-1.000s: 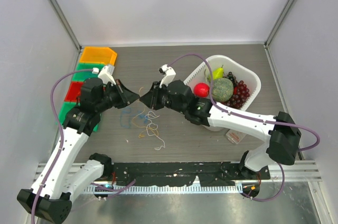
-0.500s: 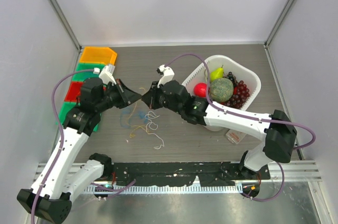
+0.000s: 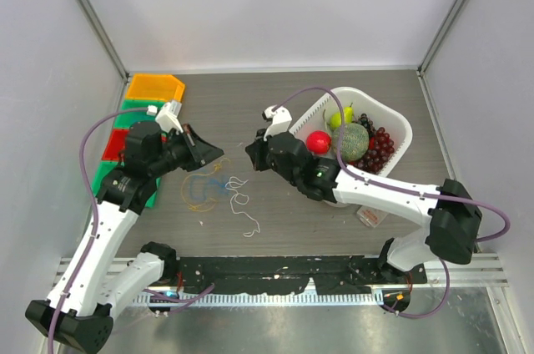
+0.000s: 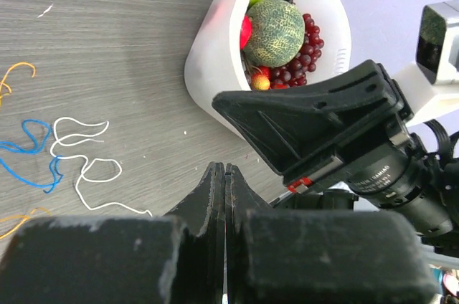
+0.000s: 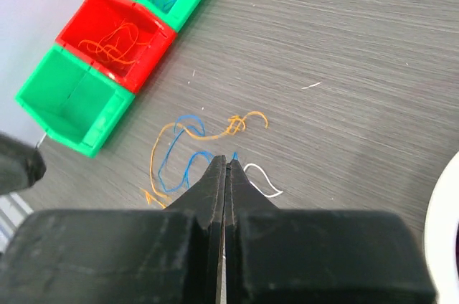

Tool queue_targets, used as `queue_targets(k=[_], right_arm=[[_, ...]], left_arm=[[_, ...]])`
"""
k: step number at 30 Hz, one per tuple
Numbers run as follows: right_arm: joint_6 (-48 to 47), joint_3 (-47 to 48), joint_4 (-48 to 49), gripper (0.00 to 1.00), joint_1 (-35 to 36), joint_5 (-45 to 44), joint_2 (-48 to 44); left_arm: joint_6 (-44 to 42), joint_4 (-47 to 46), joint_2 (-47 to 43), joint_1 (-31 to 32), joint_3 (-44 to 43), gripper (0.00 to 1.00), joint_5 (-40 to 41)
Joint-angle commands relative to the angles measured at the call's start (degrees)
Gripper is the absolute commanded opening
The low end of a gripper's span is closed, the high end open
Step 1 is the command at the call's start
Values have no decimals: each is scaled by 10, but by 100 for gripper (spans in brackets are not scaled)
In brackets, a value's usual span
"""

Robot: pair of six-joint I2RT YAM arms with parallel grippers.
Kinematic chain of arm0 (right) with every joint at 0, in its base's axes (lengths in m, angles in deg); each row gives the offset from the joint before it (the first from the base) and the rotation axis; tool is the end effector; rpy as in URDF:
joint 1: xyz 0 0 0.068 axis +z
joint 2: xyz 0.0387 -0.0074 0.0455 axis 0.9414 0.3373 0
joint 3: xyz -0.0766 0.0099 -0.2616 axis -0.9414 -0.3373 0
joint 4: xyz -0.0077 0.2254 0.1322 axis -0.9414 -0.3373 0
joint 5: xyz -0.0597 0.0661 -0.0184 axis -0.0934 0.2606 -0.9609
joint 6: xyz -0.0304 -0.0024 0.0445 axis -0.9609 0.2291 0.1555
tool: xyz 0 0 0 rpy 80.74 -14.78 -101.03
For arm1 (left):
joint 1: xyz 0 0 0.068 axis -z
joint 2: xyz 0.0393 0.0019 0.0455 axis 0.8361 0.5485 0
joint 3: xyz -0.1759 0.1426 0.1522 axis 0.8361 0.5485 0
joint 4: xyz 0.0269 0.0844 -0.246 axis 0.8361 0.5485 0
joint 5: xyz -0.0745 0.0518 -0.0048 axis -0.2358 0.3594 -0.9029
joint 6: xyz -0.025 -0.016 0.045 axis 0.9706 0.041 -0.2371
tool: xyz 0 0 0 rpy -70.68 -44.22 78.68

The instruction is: Untangle the cables

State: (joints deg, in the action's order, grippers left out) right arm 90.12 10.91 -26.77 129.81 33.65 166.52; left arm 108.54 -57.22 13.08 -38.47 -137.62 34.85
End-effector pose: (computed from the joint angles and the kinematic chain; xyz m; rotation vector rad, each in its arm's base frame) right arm 0.1865 0.2905 0.3105 -0.2508 1.9105 0.6863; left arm 0.1636 -0.0679 0.3611 -0.1888 2.1048 -1.0412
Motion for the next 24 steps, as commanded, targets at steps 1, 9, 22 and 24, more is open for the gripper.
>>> queue_targets(k=[1,9,22,24], right_arm=[[-46,-6,30,2,-11,90,-33],[32,-64,64,31,-37,236,-6],[103,95,73,36,-106,292,248],[90,91,64,36,-107,284,248]], left_arm=[[-33,15,11,1,-13,0,18],[-33,-1,89,2,48,58,191],[-48,-158,371,-25,53,57,261],[-53,-168,405,-29,55,58,258]])
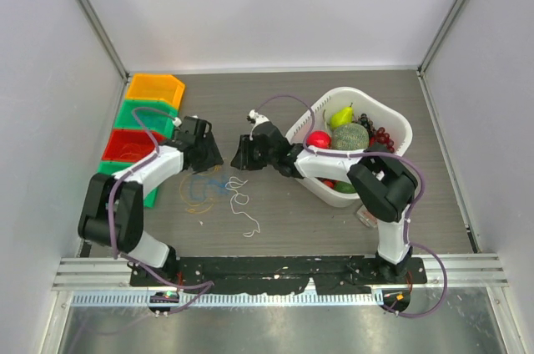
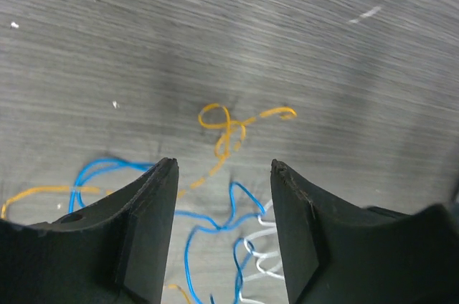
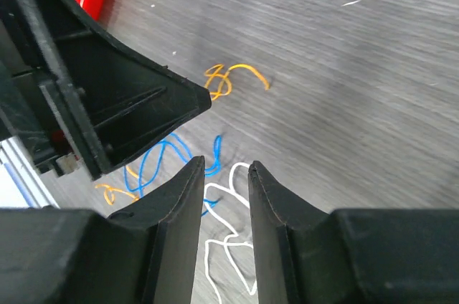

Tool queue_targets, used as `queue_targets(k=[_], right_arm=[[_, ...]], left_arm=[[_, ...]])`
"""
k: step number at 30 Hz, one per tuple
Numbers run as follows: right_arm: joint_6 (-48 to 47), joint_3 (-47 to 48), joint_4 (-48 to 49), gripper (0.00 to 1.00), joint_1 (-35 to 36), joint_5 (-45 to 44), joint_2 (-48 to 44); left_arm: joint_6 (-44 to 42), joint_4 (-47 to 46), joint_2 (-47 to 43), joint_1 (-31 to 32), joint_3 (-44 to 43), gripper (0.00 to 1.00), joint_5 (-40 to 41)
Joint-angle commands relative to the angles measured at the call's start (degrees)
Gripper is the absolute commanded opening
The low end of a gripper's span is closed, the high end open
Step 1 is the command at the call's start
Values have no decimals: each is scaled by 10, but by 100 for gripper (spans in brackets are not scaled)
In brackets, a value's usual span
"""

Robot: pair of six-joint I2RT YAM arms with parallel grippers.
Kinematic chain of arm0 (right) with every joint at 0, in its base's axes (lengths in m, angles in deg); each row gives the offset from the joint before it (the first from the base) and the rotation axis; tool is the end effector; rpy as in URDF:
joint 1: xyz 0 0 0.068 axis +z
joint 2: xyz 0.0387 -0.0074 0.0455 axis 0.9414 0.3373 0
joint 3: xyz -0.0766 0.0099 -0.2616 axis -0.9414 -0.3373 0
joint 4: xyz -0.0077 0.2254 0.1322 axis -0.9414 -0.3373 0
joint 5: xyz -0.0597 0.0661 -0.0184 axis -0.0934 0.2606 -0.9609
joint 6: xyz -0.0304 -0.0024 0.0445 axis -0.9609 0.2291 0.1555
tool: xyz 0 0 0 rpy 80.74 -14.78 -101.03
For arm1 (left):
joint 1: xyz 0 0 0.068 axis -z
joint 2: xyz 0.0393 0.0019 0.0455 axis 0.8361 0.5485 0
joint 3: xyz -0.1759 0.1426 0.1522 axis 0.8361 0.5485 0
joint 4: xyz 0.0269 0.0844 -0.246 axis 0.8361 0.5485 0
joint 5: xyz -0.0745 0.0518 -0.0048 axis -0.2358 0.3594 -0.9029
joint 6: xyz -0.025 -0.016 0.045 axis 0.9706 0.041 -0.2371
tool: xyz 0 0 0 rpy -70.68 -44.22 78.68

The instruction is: Untangle the cables

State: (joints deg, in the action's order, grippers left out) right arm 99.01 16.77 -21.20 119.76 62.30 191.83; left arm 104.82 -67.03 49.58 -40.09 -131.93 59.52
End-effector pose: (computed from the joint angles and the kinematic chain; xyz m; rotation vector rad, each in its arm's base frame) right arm 0.2736 0.3263 0.1906 -0.3140 2.2833 0.9666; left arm 0.2817 -0.0823 0.1975 -0.5208 2.5242 -0.3075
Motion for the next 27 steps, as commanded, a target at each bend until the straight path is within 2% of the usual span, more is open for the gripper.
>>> queue_targets(k=[1,5,10,12,14,17,19,24,27], right_arm=[[-1,30,10,36,-8,1,-8],[-2,9,20,36,-21,30,-23],[-13,2,18,36,-25,48,-31],[-16,1,16,36,-25,48,-31],[-21,0,10,36,-25,44,-33],[-26,-1,6,36,-26,43,-39],[-27,-2,4,36,-26,45,-43],[-34,-9,-5,36,-26,40,-56],[-39,-14,-11,36,-26,40,-65]], left_arm=[[-21,-71,56,-12,-1,57,9],[-39,-95,86,-12,14,55,-4],[-60,-101,95,-11,24,33,-4],[-70,-94,89,-12,22,28,-7],[-71,-90,74,-12,29,29,-10],[-70,-97,44,-12,44,42,-26],[-64,-115,35,-12,54,43,-56],[-61,-127,58,-13,47,26,-97],[-71,-121,65,-12,36,8,-95]])
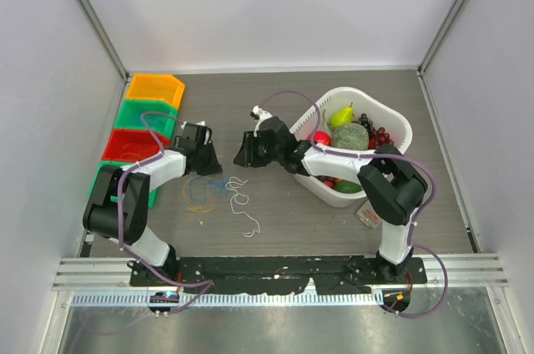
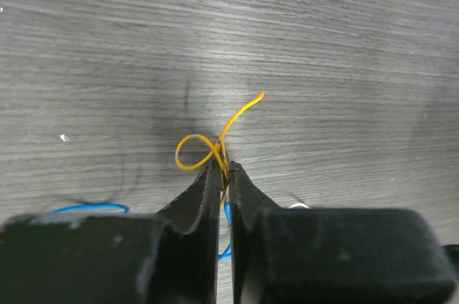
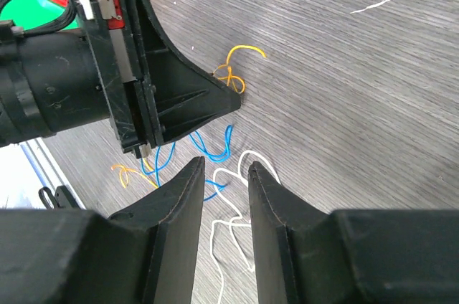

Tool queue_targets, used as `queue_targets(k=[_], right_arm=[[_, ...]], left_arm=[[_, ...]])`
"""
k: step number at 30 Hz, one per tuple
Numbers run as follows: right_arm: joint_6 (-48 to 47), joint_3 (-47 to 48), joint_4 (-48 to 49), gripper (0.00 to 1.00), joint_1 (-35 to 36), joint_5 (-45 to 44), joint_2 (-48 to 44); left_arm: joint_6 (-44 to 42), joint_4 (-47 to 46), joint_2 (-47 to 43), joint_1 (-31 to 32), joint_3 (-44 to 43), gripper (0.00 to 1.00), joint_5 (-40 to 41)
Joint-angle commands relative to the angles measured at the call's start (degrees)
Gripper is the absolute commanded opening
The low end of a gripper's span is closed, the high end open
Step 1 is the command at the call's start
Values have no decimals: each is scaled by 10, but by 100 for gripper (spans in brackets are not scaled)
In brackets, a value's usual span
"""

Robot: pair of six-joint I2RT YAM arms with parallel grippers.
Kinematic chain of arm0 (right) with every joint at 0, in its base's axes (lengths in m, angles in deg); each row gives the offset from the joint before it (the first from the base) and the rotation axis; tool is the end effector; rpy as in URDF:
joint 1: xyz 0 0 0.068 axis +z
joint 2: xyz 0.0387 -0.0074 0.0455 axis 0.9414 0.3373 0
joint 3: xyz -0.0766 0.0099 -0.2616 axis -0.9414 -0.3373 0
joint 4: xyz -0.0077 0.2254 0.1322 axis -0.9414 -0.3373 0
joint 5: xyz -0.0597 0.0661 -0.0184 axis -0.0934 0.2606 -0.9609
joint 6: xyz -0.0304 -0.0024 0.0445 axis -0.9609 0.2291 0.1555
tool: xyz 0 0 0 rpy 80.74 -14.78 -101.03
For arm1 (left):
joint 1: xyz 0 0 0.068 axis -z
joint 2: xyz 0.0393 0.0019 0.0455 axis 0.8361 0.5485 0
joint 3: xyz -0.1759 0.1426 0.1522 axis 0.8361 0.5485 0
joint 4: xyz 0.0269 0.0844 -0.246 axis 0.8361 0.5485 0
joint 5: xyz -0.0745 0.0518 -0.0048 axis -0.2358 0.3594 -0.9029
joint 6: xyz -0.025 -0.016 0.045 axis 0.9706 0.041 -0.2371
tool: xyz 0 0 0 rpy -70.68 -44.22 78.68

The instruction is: Untangle the cables

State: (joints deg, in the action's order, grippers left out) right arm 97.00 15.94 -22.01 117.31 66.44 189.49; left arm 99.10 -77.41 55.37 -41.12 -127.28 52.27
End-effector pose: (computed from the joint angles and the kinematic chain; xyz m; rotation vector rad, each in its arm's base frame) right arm 0.2807 0.3110 0.2013 -0.3512 2.2697 1.0043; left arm 0.2883 -0.0834 0.1572 -0.3716 2.5761 -0.4160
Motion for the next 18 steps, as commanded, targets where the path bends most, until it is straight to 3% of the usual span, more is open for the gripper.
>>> queue_targets(k=[1,7,12,14,18], right_arm=[[-21,-6,-5,36,-2,2,-43],[-73,-2,-34,40,-4,56,-93],[-129,23,-98,44,-5,88,-148],[-93,23,-98,47,-7,101,-173],[43,-21,9,48,-6,135,-217]], left_arm=[[-19,-13,-1,-2,-14,7,-22],[-45,13,-169,-1,3,6,-25],[-48,40,-324,6,28,5,-103],[-54,29,-374,22,44,5,-123],[-60,-59,-506,68,106,2,-132]])
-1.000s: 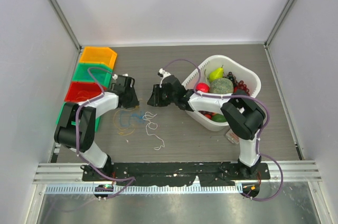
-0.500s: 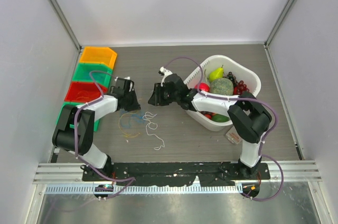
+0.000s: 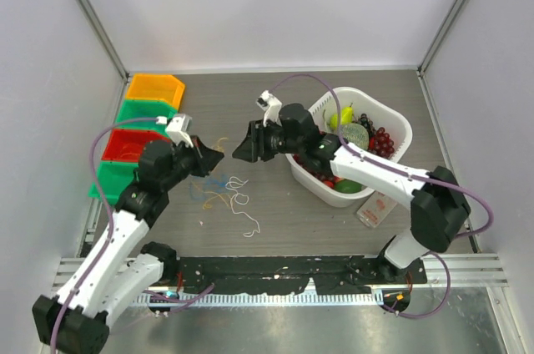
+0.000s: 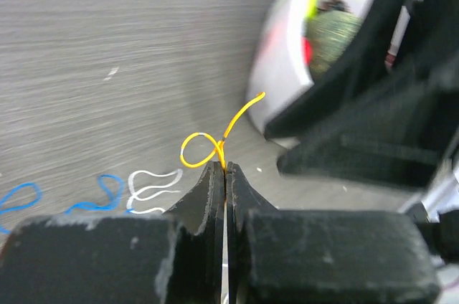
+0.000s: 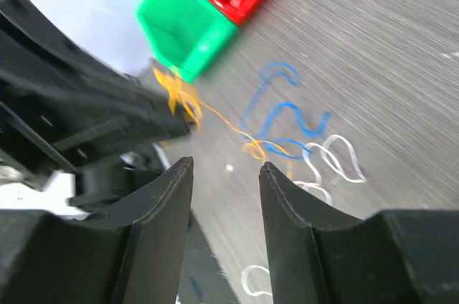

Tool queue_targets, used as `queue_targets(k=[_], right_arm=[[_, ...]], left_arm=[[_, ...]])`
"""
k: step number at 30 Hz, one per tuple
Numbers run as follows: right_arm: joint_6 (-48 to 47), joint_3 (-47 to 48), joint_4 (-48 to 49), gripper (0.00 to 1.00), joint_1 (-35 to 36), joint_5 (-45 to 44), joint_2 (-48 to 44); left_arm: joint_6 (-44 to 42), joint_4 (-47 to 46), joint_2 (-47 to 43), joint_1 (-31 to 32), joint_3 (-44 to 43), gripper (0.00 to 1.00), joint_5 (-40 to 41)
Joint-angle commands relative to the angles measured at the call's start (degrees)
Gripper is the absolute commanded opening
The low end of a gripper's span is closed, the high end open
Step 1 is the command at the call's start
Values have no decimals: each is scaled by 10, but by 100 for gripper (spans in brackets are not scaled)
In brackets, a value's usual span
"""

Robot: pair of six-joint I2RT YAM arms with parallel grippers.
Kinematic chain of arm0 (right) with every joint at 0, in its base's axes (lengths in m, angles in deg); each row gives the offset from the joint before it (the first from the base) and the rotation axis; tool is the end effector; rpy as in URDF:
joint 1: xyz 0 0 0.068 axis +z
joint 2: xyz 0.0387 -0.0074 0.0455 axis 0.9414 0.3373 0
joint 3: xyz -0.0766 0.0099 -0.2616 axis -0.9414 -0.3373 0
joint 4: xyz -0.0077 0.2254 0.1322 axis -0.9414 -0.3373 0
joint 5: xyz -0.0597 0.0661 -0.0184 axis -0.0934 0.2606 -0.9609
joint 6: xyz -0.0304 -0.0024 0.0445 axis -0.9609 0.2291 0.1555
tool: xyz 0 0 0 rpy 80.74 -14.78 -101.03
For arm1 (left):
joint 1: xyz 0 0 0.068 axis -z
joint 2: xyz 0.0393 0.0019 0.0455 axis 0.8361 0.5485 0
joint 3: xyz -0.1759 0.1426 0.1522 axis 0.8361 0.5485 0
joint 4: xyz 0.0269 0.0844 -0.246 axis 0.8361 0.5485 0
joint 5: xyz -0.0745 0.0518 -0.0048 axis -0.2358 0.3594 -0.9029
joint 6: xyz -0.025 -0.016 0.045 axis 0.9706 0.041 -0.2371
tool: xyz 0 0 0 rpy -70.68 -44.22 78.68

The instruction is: Untangle the cables

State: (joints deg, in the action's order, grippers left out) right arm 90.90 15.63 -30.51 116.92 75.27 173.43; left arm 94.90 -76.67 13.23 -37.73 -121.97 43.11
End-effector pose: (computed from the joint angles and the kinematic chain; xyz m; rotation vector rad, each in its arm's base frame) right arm 0.2467 0.2785 0.2917 -0.5626 2.1018 1.1498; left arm 0.1842 -0.0722 0.3000 -0.0125 1.9913 -0.7792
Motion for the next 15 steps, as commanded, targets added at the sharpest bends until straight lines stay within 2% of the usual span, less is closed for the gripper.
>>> queue_targets(k=[1,3,5,15], right_arm=[[135,-33,149,48,-2,51,-76],[162,-62,208,49,-2,54,-95],[160,-71,226,50,-2,74,-103],[117,-53,213,52,20,77,-99]], left_arm=[[-16,-90,-106,39,68,2,-46],[-5,-119,-133,43,87,2,-68],[0,-119,-137,44,88,2,-97],[-2,-119,-152,44,82,2,-121]])
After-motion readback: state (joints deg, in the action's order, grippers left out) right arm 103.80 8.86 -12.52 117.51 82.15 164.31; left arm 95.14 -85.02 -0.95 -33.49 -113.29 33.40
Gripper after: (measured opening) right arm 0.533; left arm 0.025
